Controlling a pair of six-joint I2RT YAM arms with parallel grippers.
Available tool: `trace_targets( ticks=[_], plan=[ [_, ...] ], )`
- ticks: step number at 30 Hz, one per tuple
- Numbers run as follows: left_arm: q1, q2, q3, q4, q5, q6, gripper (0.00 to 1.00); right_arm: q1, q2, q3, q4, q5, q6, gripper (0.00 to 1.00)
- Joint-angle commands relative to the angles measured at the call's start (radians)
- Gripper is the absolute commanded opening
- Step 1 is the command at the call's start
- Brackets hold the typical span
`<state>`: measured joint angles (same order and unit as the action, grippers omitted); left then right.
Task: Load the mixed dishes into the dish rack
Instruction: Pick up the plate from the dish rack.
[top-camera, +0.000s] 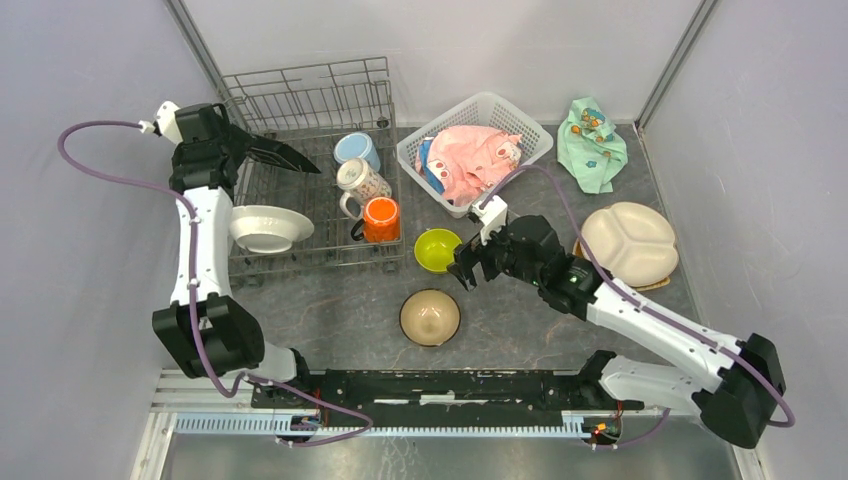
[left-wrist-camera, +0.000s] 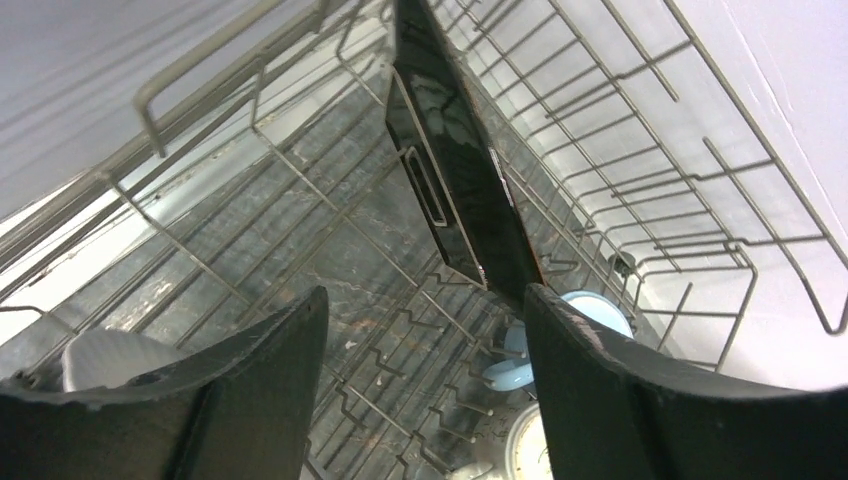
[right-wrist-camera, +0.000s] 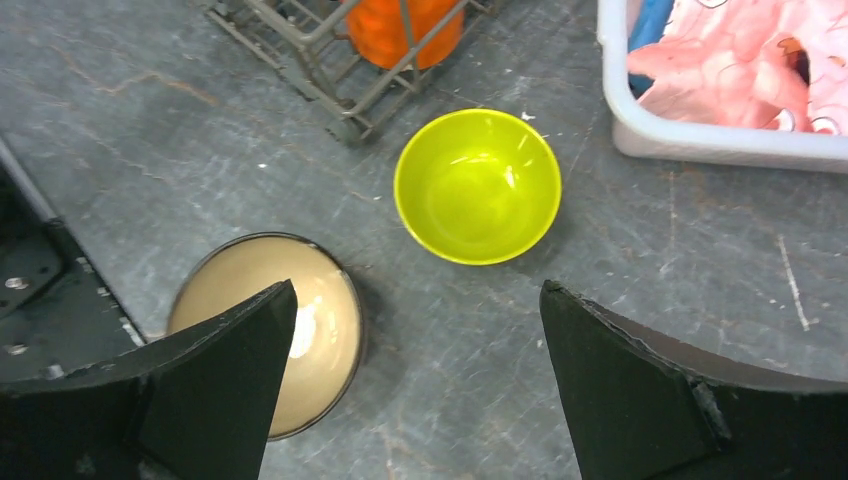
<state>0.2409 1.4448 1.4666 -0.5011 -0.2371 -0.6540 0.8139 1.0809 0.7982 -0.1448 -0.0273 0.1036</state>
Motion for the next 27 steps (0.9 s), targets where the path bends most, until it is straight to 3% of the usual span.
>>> trace_targets(
  ticks=[1, 4, 9, 13, 27],
  plan=[
    [0.021, -0.008, 0.082, -0.088, -0.067, -0.225, 0.71, -0.001, -0.100, 0.006, -0.004, -0.053, 0.128, 0.98],
    [0.020, 0.054, 0.137, -0.110, -0.041, -0.286, 0.65, -0.001, -0.135, 0.023, 0.033, -0.037, 0.105, 0.98],
    [0.021, 0.242, 0.342, -0.302, -0.064, -0.292, 0.70, -0.001, -0.087, 0.094, 0.018, 0.056, 0.017, 0.98],
    [0.022, 0.303, 0.363, -0.251, -0.037, -0.277, 0.73, -0.002, -0.041, 0.145, -0.048, 0.048, 0.007, 0.98],
    [0.019, 0.441, 0.386, -0.161, 0.073, -0.301, 0.80, -0.042, 0.050, 0.171, 0.001, 0.040, -0.053, 0.98]
  ],
)
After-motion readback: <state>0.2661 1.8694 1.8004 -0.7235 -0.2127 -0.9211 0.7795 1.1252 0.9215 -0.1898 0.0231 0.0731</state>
